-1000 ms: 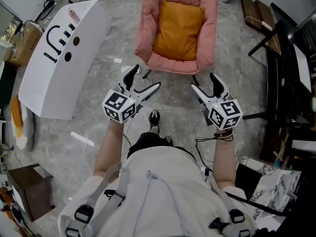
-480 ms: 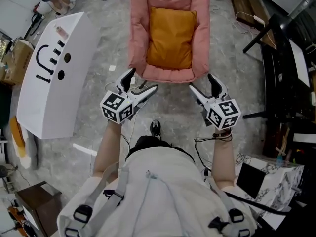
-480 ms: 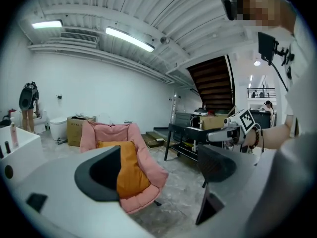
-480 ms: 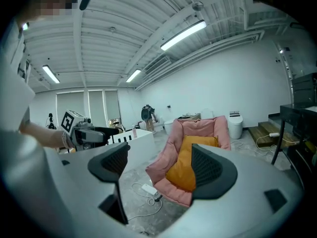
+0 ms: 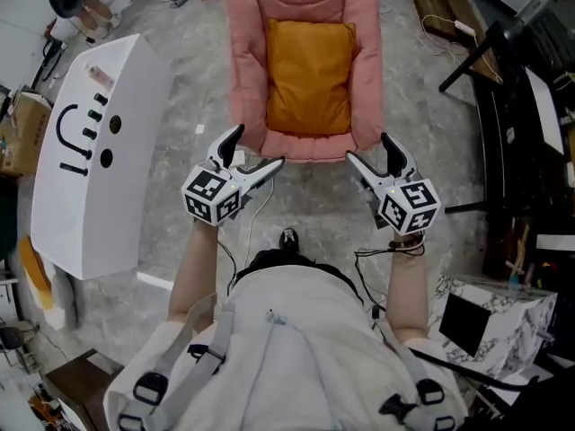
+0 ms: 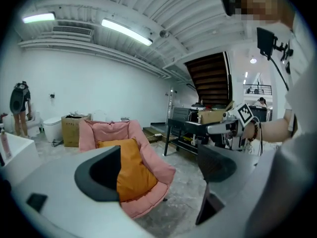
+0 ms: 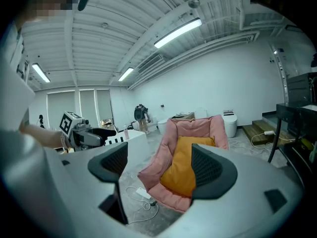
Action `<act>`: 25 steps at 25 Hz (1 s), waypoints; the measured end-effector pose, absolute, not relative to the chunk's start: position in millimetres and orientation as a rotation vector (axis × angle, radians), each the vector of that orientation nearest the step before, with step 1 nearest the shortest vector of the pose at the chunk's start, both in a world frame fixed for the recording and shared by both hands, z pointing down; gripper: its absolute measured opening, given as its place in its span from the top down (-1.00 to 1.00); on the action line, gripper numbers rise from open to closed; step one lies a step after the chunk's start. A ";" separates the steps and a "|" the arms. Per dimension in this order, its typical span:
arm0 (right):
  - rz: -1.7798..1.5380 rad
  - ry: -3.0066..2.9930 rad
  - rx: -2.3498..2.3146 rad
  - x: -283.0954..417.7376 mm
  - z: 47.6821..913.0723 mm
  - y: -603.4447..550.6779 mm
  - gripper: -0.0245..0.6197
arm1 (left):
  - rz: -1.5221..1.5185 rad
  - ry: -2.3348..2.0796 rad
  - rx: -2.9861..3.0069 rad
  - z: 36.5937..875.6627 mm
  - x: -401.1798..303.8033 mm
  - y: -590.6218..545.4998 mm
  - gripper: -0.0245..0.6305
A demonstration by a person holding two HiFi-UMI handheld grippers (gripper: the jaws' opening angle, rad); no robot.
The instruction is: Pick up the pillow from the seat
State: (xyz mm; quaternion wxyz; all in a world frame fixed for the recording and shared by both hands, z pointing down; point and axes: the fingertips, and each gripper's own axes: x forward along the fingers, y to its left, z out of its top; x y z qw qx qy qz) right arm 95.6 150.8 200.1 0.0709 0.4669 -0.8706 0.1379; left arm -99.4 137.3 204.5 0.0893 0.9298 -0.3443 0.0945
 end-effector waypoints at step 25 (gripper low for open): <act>0.488 -2.512 1.398 103.5 241.5 67.3 -0.27 | 0.368 -0.957 2.713 244.5 -104.6 46.2 -0.52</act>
